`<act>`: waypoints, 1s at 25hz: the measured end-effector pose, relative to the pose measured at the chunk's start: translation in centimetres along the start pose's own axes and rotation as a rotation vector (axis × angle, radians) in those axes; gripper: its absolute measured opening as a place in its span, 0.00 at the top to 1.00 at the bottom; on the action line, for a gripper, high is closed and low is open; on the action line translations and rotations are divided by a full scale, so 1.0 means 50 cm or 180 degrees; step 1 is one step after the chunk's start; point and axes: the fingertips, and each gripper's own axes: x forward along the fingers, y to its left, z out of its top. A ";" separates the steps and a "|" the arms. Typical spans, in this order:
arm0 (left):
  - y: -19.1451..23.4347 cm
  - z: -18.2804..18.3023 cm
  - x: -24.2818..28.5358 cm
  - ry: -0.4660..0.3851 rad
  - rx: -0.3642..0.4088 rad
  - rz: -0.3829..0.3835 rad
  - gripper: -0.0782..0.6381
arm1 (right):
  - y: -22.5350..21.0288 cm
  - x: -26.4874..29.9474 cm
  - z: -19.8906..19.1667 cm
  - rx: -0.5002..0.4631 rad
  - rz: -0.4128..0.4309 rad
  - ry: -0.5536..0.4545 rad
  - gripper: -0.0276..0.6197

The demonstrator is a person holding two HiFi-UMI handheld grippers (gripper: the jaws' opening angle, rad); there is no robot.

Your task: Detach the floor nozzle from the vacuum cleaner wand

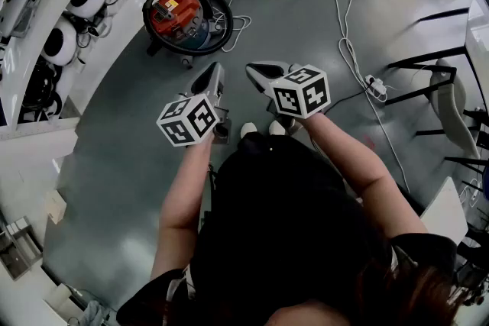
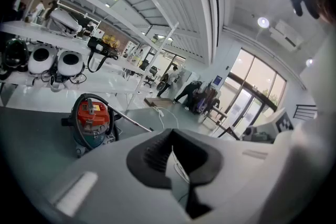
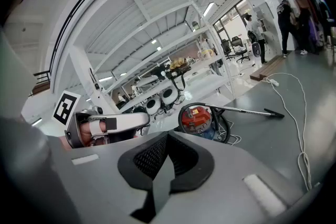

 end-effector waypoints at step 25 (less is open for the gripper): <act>-0.082 0.062 0.004 -0.0525 0.0857 0.0188 0.88 | -0.010 -0.090 0.142 -0.0454 -0.0112 -0.0901 0.97</act>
